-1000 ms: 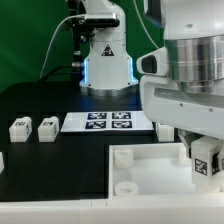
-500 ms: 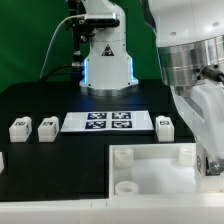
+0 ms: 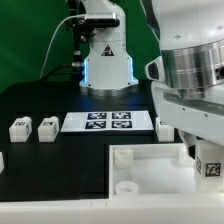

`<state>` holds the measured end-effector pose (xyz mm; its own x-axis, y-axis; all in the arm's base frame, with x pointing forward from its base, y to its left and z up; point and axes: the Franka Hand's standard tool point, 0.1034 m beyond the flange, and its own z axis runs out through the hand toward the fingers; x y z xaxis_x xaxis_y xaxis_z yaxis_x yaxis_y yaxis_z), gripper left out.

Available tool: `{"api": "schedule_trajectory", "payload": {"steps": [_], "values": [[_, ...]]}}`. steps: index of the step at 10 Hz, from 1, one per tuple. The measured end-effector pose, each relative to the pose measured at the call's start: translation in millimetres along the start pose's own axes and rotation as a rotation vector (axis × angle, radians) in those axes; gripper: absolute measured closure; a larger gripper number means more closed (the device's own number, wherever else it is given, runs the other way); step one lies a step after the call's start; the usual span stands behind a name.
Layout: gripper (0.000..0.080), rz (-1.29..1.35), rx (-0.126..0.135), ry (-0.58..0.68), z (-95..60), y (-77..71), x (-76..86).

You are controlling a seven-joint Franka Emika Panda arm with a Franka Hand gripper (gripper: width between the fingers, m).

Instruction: Assemble one leg

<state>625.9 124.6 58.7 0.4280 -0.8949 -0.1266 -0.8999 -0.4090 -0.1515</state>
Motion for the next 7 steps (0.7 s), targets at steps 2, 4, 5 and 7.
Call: {"api": "schedule_trajectory", "payload": {"steps": [2,4,5,7], "values": [[0.0153,-0.262,-0.004,0.002,0.5,-0.4,-2.3],[0.0151,-0.549,-0.015,0.010,0.1,0.4,0.4],[0.0151,-0.705,-0.045,0.019,-1.6,-0.5,0.2],[0.0151,-1.045,-0.071,0.041,-6.6,-3.5,6.1]]}}
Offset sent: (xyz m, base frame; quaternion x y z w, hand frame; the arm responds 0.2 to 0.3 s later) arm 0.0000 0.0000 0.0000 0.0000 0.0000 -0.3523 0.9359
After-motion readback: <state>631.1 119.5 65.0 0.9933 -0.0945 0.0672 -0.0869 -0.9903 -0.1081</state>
